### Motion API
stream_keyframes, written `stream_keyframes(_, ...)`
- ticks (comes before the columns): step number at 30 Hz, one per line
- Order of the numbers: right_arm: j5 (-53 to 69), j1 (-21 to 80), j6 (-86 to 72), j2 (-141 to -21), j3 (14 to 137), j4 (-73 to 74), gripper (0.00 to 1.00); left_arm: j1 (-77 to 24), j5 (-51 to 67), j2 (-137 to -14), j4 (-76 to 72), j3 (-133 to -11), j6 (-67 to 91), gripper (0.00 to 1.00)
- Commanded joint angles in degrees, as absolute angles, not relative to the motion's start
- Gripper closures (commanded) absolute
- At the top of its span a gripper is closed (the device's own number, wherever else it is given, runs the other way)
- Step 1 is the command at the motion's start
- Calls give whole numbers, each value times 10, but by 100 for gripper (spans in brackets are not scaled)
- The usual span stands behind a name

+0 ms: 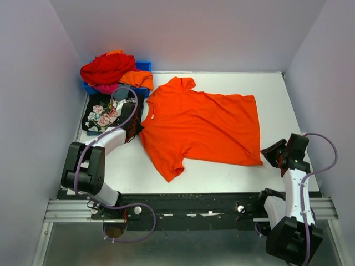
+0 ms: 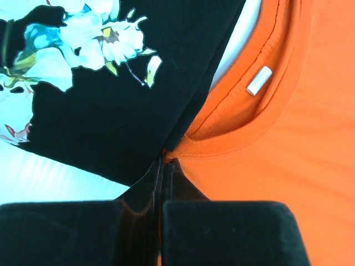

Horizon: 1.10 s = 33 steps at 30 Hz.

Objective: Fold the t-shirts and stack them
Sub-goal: Flatten out the tshirt

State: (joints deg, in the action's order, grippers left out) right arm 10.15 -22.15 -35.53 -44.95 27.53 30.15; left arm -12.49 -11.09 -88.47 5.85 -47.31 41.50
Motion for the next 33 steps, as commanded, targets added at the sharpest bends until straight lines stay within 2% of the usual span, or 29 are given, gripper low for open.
stream_keyframes(1,109,-223,-364,-456,274,347,59,-107,-110,-867,75,-480,396,99)
stream_keyframes(2,112,-222,-366,-456,272,348,60,-107,-101,-867,75,-483,394,90)
stream_keyframes(3,115,-222,-366,-455,268,350,60,-107,-83,-868,72,-485,389,72)
stream_keyframes(4,116,-221,-368,-453,266,349,60,-108,-70,-866,69,-483,387,60)
stream_keyframes(7,113,-212,-374,-453,261,356,61,-109,-55,-837,64,-468,385,48)
stream_keyframes(15,91,-192,-381,-462,267,345,62,-135,-36,-718,98,-426,376,44)
stream_keyframes(25,108,-192,-364,-431,259,310,61,-191,-31,-557,39,-277,359,22)
stream_keyframes(33,124,-192,-358,-445,258,293,61,-232,-47,-447,-49,-192,296,18)
